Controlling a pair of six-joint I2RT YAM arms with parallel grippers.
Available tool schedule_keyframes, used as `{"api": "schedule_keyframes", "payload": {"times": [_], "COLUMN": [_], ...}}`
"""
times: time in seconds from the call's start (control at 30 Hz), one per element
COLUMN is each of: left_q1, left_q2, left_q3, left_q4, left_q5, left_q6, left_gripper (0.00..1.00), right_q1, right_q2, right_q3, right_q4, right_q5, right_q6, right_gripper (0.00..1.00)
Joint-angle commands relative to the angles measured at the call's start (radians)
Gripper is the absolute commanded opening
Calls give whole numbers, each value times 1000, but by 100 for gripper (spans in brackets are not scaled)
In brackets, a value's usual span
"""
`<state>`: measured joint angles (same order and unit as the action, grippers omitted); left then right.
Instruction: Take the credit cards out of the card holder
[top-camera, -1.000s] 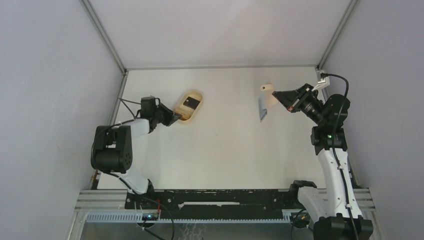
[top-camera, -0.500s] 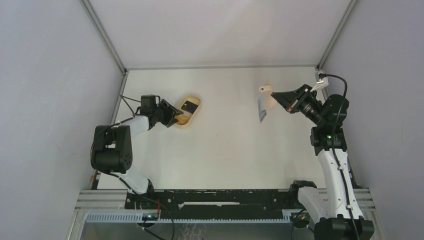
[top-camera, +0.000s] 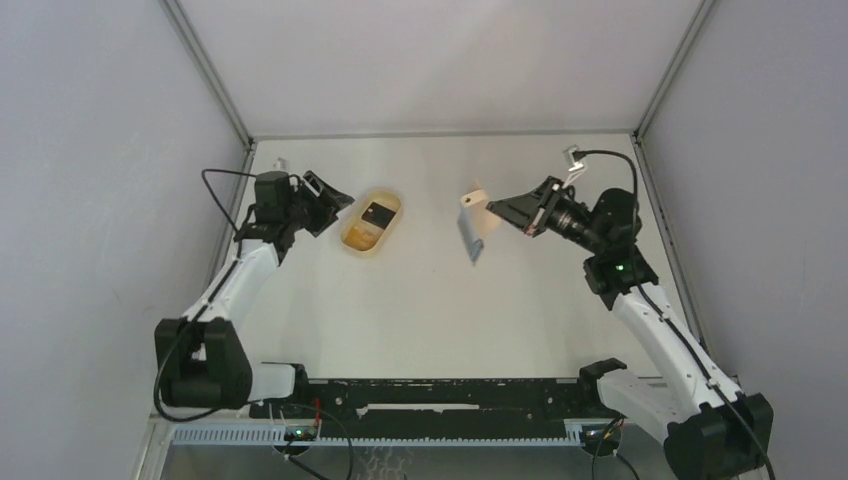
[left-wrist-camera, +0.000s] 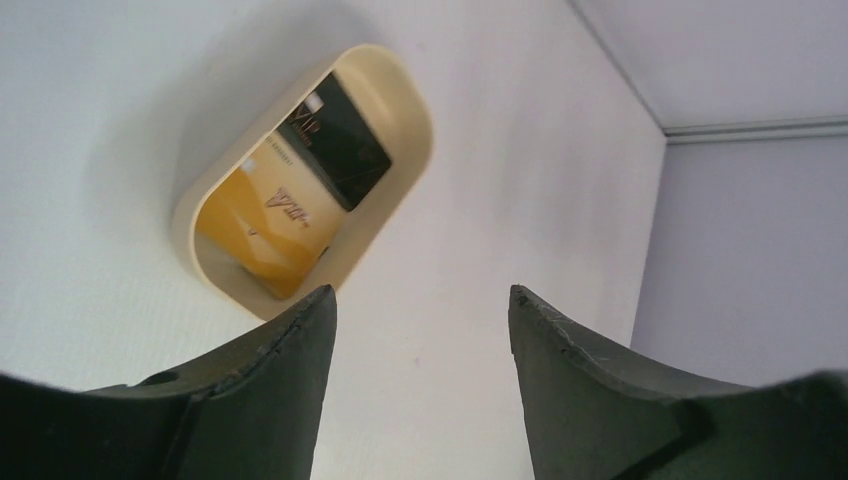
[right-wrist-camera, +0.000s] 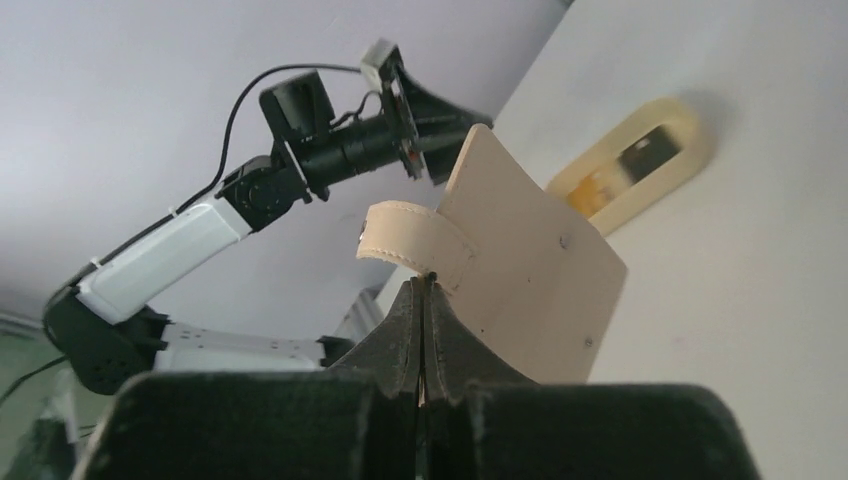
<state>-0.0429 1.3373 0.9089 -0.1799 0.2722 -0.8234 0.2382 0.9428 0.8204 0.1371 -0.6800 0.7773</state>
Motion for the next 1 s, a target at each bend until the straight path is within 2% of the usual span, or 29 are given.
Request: {"api": "schedule_keyframes", "payload": {"times": [0.0, 0.13, 0.3, 0.47, 0.7, 0.73, 0.87, 0.97], "left_q1": [-7, -7, -21, -57, -85, -90, -151, -255], "left_q2": [-113, -161, -183, -175, -159, -159, -149, -113], "left_q3": [64, 44, 10, -1, 15, 19, 47, 74], "left_q4": [-61, -81, -81, -87, -100, -102, -108, -94], "left_q5": [-15, -12, -15, -29, -33, -36, -57, -79], "left_q6": [61, 77, 90, 106, 121, 126, 154, 171], "left_gripper": [69, 69, 69, 69, 69, 69, 69, 69], "right_q1": [121, 131, -13, -87, -173, -188, -213, -163], "right_q2": [70, 125, 272, 409, 420, 409, 348, 314], "right_q3": [-47, -129, -265, -279, -283, -285, -284, -261], "right_q4": [264, 276, 177, 74, -37, -54, -97, -147], "right_q5": [51, 80, 137, 174, 244, 254, 269, 301], "right_q6": [147, 136, 32, -30, -52, -57, -103, -158], "right_gripper": [0, 0, 0, 0, 1, 7, 44, 56]}}
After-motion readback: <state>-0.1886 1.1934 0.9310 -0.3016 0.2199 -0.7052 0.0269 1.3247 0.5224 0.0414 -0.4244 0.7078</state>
